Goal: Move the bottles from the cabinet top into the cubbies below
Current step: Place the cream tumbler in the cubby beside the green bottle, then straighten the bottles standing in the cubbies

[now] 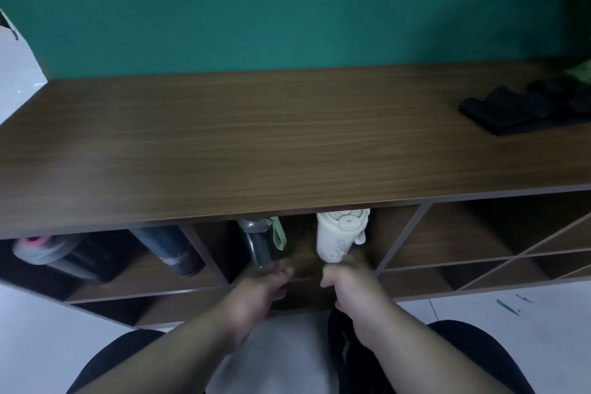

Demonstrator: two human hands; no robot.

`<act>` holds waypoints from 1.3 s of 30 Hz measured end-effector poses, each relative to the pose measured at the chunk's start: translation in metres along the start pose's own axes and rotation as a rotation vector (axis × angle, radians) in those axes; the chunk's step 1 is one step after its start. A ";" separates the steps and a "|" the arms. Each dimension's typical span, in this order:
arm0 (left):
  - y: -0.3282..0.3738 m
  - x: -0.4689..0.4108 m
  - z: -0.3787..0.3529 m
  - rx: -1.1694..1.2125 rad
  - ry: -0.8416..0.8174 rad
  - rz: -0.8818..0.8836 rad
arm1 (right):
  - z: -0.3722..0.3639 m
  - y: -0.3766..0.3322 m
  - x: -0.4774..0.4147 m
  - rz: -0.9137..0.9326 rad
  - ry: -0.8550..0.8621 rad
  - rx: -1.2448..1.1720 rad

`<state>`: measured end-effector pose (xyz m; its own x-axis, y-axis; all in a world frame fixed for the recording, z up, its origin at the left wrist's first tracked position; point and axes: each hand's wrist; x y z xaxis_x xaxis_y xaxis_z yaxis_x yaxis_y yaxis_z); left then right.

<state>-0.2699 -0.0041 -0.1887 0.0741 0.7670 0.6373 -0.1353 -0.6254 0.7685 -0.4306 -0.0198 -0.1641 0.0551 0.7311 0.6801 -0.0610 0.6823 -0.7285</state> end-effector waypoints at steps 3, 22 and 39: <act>-0.016 0.009 0.029 0.089 0.120 -0.025 | -0.017 -0.007 -0.004 0.074 -0.088 0.032; 0.000 -0.018 0.037 0.227 0.218 -0.404 | -0.075 -0.017 -0.033 0.417 -0.186 0.142; 0.002 -0.031 0.039 0.291 0.223 -0.393 | -0.087 0.004 -0.023 0.472 -0.173 0.089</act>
<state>-0.2336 -0.0347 -0.2049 -0.1519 0.9433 0.2951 0.1418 -0.2747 0.9510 -0.3455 -0.0344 -0.1898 -0.1647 0.9435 0.2875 -0.1244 0.2693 -0.9550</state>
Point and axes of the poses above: each hand's wrist, its own x-axis away from the middle knuckle, its own z-axis out of the back of the hand, y = z × x, and after that the axes turned 6 degrees about -x, right-handed
